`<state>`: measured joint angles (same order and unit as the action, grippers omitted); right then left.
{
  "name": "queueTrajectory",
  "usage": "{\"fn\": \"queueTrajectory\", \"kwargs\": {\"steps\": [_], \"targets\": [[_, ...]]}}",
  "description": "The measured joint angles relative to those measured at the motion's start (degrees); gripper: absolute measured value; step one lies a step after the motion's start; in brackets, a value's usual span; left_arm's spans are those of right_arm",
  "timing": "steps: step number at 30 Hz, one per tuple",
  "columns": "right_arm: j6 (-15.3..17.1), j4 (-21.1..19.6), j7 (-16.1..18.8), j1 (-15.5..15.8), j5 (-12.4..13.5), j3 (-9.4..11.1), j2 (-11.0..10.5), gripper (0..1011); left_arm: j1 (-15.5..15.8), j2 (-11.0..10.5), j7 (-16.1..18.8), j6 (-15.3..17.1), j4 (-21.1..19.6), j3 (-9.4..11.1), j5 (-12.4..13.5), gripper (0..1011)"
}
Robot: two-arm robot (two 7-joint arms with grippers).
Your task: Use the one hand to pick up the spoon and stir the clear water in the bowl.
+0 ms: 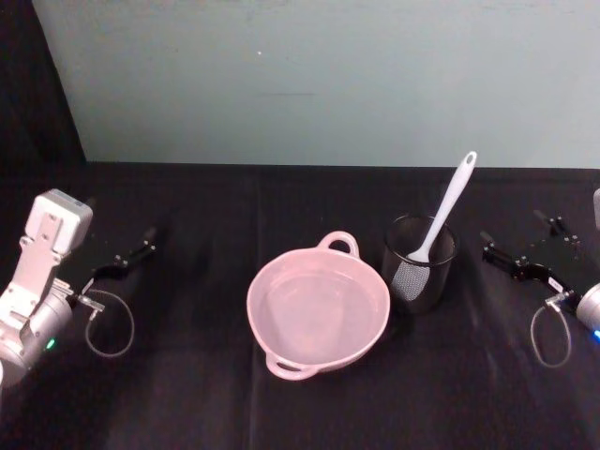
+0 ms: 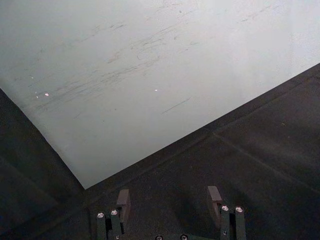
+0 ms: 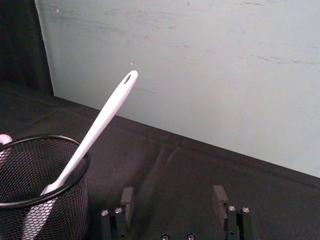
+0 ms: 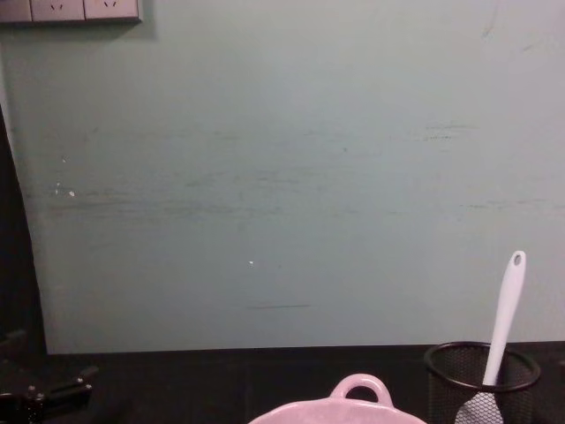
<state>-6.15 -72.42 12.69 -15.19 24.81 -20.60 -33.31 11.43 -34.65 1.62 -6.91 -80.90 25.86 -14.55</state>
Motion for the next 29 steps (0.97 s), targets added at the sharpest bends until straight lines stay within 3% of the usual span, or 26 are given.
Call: {"fn": "queueTrajectory", "kwargs": {"steps": [29], "targets": [[0.01,0.0,0.06,0.0,0.04,0.0,-0.01,1003,0.0,0.0,0.0,0.0,0.0,0.0,0.0,1005]]}}
